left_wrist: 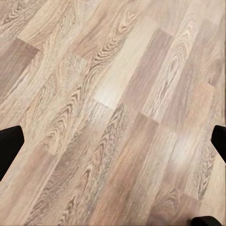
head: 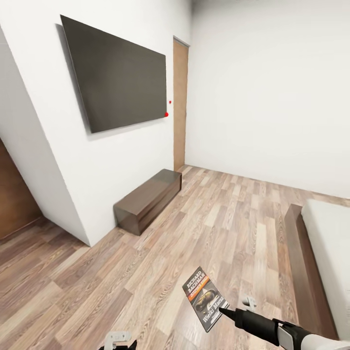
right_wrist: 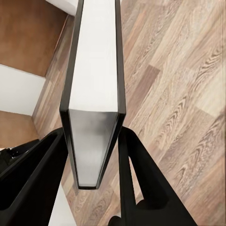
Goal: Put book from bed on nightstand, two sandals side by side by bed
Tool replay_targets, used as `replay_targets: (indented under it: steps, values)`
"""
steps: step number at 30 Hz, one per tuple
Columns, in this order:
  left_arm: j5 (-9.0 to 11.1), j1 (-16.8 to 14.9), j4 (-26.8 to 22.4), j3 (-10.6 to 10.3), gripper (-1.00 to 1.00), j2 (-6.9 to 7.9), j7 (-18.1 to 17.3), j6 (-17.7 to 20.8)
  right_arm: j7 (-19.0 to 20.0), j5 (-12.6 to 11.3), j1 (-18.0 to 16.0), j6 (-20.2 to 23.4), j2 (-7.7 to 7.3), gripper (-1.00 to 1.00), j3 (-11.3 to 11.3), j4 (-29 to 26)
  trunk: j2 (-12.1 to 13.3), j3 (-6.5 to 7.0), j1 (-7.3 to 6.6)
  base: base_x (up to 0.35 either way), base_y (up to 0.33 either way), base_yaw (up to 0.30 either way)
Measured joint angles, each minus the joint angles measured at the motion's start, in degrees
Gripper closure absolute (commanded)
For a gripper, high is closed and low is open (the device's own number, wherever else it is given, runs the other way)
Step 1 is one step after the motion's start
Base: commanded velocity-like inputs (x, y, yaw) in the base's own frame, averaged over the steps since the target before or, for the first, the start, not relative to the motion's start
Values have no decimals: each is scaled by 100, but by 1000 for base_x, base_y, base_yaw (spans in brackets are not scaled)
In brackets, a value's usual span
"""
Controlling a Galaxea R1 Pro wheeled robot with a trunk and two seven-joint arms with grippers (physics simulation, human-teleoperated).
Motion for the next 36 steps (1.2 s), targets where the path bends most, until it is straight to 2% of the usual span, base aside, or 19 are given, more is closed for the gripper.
replay_targets:
  steps: [36]
  values:
    - [0,26,0,0,-100,-37,7,0,0,0,0,0,0,100,-1,0,0,0,0,0,0,-243]
